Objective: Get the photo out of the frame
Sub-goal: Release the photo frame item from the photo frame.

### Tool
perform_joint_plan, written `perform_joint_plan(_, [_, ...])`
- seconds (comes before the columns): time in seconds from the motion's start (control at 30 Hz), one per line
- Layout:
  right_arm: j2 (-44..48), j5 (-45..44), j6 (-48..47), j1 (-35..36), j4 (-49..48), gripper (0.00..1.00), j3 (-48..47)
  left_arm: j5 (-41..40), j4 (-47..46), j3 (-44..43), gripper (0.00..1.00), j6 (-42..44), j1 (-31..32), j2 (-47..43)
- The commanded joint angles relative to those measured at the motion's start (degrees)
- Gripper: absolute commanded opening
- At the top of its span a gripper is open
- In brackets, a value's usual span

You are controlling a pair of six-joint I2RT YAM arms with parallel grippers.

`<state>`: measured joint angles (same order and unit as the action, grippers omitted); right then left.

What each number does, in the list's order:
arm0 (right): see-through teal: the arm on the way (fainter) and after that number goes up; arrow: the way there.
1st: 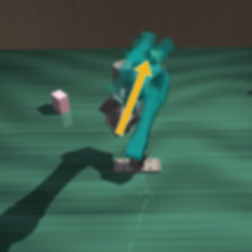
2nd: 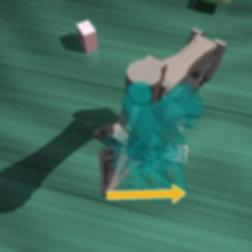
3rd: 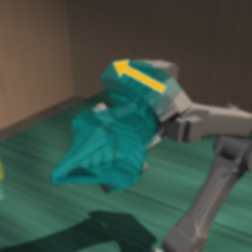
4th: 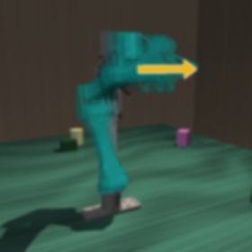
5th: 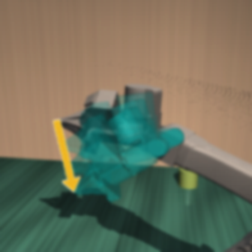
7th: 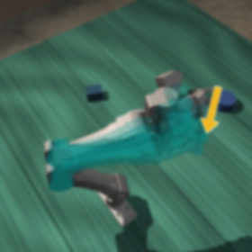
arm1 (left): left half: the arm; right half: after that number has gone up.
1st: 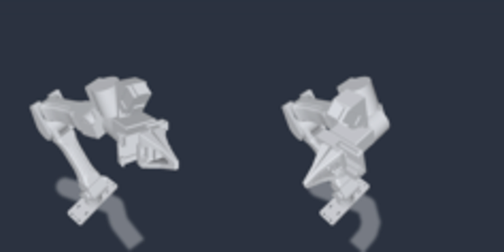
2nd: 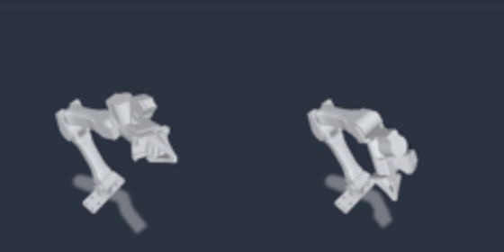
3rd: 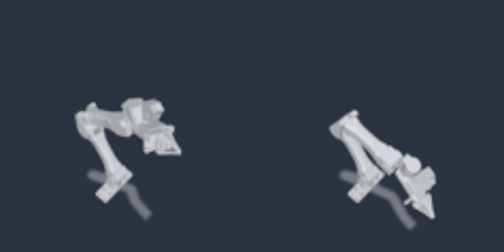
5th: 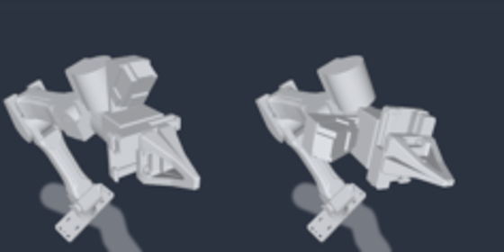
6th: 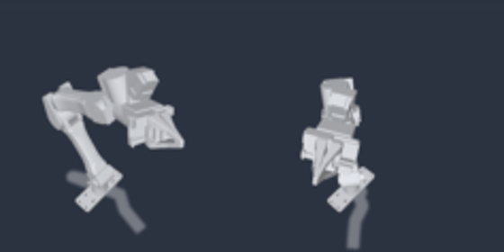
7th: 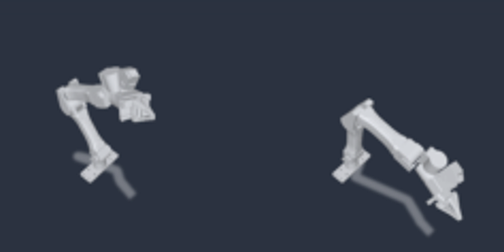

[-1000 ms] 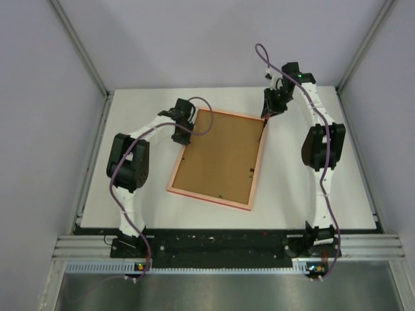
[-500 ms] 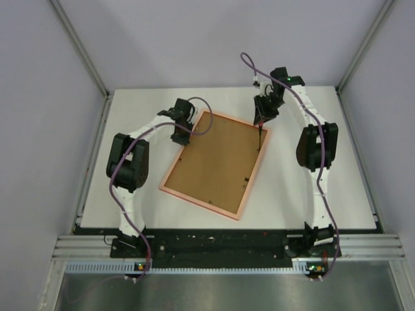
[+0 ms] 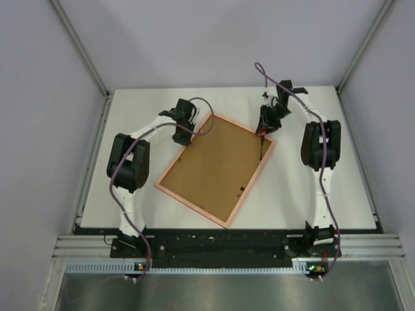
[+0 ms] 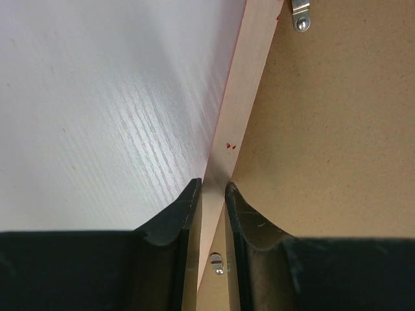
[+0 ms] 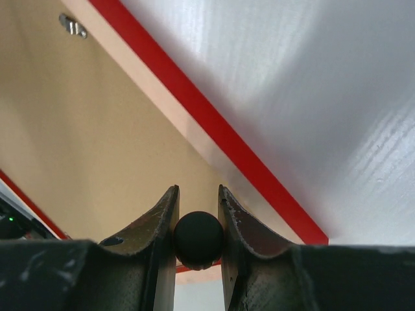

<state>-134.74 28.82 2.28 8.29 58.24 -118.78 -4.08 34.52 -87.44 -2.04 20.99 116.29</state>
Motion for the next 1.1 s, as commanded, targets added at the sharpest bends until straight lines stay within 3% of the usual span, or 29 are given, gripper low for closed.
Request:
perform_joint_plan(0.0, [5.8,0.1,7.0,-1.4,-5.6,0.0,3.7,-0.4,-0.7,-0.2,0.13,-1.9,0.2,-1.4])
perform_joint_plan(0.47, [9.9,-3.9,10.6,-3.9,-9.5,0.0,6.1,-3.9,0.7,-0.5,0.1,-4.3,0.7,-1.0])
perform_joint_plan(0.67, [9.2,-0.5,5.4,-4.2,-6.9,0.0,-3.2,-5.4,-1.7,3.1,0.04,-5.2,0.8,-2.9])
perform_joint_plan(0.8, [11.9,-5.8,2.0,-4.3,-5.4,0.0,-6.5,-5.7,-1.0,3.2,0.0,-5.6,0.4,-2.1])
perform_joint_plan(0.9, [15.3,-10.2,-0.4,-4.3,-5.2,0.0,-4.8,-4.7,-0.9,2.8,0.0,-6.0,0.1,-1.7])
perform_joint_plan(1.07, [21.6,-16.0,-4.6,-4.5,-5.2,0.0,2.9,-4.2,-1.2,2.5,0.11,-6.3,-0.1,-1.6])
